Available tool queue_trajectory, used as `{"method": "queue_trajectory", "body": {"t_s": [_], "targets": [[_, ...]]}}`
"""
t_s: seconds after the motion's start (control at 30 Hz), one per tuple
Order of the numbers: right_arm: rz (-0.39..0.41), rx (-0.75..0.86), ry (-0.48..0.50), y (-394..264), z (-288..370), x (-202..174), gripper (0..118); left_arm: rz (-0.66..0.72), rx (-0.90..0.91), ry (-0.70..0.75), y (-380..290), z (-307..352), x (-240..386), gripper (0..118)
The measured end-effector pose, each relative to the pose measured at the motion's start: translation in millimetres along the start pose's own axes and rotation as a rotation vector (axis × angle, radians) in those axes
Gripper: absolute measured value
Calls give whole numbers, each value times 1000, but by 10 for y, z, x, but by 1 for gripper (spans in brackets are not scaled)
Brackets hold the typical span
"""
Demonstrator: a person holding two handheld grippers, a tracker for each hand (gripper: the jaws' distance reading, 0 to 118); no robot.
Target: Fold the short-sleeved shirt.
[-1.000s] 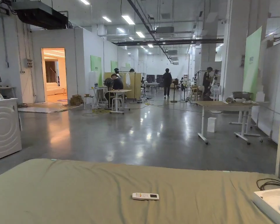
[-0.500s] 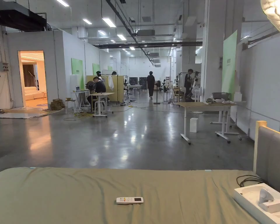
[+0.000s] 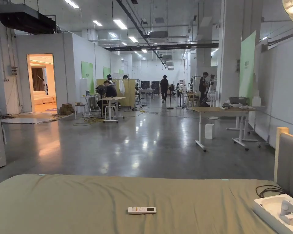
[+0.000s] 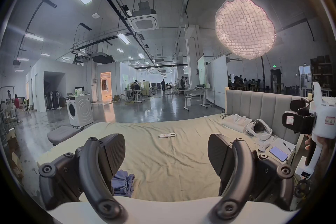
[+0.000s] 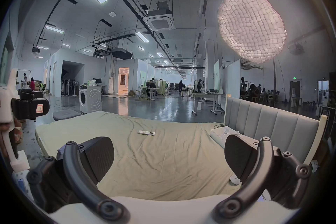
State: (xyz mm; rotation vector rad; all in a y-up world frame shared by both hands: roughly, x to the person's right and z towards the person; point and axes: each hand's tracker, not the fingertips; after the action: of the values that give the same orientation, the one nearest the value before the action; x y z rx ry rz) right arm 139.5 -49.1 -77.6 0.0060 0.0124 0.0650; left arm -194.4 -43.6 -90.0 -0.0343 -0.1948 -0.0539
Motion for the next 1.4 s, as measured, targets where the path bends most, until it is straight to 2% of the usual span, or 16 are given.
{"method": "queue_trajectory", "body": {"t_s": [1.4], "targets": [[-23,10,-23,26,67,-41,118,32,-5,26,89,29,-43,97]]}}
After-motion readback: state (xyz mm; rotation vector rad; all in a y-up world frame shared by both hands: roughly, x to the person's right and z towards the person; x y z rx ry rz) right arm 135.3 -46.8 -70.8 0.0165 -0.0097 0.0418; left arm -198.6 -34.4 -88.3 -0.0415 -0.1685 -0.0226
